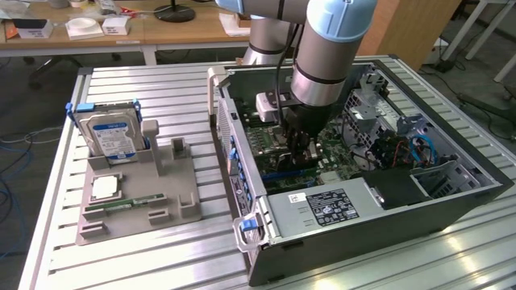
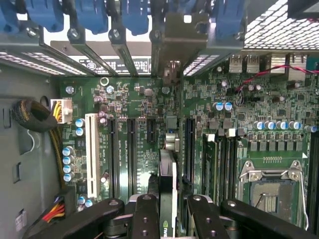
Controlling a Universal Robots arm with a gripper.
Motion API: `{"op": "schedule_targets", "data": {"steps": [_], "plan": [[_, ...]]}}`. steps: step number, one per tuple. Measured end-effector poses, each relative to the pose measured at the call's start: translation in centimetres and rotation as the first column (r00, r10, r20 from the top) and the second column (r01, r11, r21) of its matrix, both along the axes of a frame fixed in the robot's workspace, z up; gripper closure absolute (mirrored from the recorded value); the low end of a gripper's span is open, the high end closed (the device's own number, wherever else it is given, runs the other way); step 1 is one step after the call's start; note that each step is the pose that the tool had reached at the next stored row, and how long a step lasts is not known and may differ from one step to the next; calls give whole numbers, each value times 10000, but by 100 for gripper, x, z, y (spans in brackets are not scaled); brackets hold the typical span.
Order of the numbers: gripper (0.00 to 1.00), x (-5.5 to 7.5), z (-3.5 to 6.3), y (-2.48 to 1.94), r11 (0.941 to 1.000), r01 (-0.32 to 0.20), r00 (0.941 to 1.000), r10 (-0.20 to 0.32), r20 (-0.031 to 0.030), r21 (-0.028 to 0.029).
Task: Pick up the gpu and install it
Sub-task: 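Insert the gpu into the slot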
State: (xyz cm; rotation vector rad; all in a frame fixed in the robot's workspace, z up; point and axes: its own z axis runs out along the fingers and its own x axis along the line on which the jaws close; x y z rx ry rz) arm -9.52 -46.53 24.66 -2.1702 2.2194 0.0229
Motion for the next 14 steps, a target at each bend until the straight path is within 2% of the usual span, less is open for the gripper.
{"op": "schedule_targets", "data": {"steps": [11,14], "plan": [[73,-19,-7,-1,10000,0,10000,0,-1,-2],[73,-19,-36,0,10000,-1,10000,1,-4,-2]]}}
